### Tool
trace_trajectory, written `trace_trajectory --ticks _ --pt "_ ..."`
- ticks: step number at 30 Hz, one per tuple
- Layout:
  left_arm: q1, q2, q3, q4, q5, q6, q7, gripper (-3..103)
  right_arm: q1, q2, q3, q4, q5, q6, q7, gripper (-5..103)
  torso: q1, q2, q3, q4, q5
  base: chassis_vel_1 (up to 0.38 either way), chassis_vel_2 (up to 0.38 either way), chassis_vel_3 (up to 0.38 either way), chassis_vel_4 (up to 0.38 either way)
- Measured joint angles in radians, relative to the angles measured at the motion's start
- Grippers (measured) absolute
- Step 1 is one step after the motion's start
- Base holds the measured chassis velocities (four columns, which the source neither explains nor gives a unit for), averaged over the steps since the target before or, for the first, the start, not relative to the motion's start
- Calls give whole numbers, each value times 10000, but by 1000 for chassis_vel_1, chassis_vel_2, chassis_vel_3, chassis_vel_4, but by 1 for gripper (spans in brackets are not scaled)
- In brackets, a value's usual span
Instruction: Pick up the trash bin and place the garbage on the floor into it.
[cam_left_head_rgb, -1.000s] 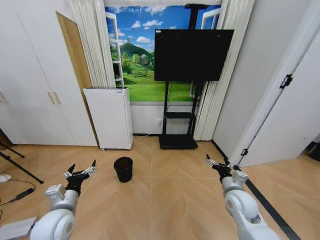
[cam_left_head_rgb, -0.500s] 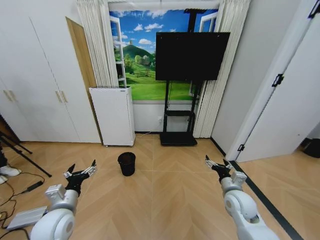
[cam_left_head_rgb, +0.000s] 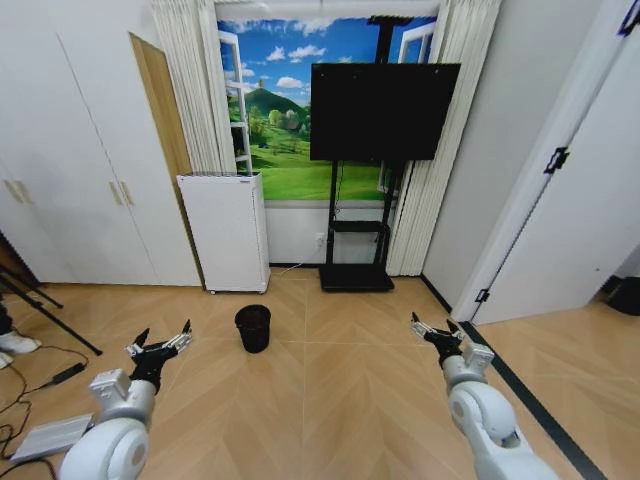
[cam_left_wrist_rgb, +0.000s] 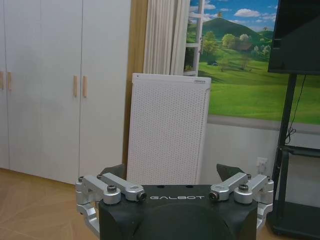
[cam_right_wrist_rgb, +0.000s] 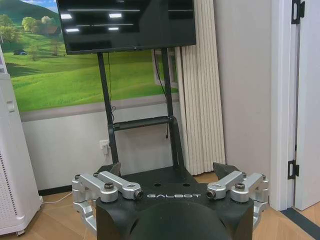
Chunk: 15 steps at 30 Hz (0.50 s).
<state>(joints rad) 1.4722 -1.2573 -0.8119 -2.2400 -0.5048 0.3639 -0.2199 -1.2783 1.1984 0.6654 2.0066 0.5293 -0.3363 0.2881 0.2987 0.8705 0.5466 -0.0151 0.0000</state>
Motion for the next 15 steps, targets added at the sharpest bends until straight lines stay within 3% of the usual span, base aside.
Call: trace_trajectory --ticks 12,15 --pt "7 -6 1 -50 -1 -2 0 100 -126 19 111 130 -24 3 30 100 -2 0 -1 -1 0 32 33 -33 -34" --pt "16 -35 2 -62 -7 -5 -9 100 -107 -3 86 14 -76 348 24 100 -2 1 -1 0 -3 70 80 -60 -74"
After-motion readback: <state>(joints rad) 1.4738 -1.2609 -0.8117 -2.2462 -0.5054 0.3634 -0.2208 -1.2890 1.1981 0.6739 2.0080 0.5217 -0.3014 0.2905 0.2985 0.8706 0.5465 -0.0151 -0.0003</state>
